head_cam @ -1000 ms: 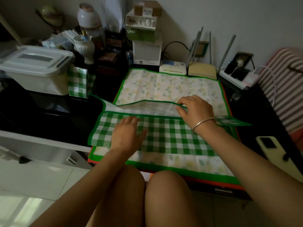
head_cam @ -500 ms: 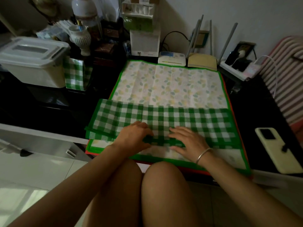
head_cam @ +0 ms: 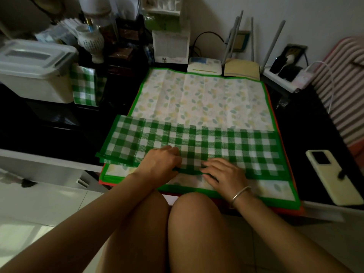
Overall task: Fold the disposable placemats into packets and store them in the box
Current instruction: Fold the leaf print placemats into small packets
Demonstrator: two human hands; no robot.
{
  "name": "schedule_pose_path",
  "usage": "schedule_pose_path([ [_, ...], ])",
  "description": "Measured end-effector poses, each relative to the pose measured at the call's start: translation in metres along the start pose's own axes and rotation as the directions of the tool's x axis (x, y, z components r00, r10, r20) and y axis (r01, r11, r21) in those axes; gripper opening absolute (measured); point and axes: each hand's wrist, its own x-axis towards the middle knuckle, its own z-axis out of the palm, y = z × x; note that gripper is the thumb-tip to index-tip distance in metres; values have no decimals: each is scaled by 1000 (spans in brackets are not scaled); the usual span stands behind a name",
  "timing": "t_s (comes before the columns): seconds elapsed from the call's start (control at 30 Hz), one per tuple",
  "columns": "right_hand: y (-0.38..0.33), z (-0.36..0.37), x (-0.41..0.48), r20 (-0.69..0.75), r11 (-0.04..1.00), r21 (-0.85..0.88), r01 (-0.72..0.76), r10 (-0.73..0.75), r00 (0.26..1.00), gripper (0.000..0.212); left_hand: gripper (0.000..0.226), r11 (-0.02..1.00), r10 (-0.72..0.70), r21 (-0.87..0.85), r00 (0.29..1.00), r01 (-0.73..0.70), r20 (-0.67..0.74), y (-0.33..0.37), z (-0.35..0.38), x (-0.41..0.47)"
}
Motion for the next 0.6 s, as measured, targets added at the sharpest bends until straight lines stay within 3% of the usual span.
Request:
schedule_pose_path([
  [0.17, 4, 2, -2, 35, 999, 37, -34, 33, 999, 23, 18, 999, -14, -32, 1000, 14, 15, 0, 2, 2],
  [0.3, -2, -4, 12, 54, 982, 66, -177, 174, 983, 37, 23, 995, -93, -37, 996, 93, 10, 0, 6, 4],
  [0.43, -12, 7, 58, 127, 949, -70, -307, 314, 941, 29, 23, 964, -263, 52, 963, 260, 57, 8, 3, 17],
  [0.53, -9, 28, 80, 259, 930, -193, -313, 356, 898, 55, 28, 954, -289, 115, 951, 277, 113, 13, -4, 25],
  [0.6, -5, 40, 84, 345, 914, -278, -296, 383, 857, 62, 42, 952, -302, 107, 939, 288, 166, 11, -8, 30],
])
